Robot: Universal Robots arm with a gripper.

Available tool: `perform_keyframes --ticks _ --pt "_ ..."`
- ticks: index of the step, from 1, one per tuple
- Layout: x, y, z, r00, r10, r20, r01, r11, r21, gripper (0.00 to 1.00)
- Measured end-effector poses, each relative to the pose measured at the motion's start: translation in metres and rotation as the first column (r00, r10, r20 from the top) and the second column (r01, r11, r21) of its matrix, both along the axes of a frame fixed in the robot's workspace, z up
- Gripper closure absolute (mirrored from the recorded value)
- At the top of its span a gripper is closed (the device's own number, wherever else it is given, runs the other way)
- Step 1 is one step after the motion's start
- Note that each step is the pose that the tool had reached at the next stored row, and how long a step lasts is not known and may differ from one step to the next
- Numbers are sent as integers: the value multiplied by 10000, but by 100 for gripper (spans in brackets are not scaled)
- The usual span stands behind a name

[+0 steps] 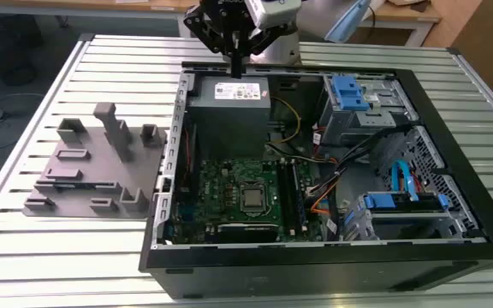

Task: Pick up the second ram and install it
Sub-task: 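Reach for the second ram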

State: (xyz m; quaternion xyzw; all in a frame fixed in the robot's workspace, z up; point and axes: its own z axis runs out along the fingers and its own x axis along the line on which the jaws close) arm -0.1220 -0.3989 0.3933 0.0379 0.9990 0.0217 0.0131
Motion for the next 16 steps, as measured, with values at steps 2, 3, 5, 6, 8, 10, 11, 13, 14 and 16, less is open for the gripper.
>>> perform_keyframes --ticks 2,3,5,6,8,10,11,13,14,16 --pt "0 0 0 10000 0 0 0 10000 0 89" --pt "0 0 0 10000 0 0 0 10000 0 89" --pt "-47 -1 1 10000 0 0 0 10000 -1 89" --pt "-88 -1 1 10000 1 -1 -1 10000 0 89" --pt "-174 0 0 10000 -1 0 1 10000 -1 89" --pt "-247 0 0 10000 1 1 -1 10000 0 89" --pt "-275 0 0 10000 0 0 0 10000 -1 89" --pt "-326 0 -1 10000 -1 0 1 10000 0 89" --pt "-360 0 -1 10000 0 0 0 10000 0 89" --pt "-436 0 -2 10000 0 1 0 10000 0 89"
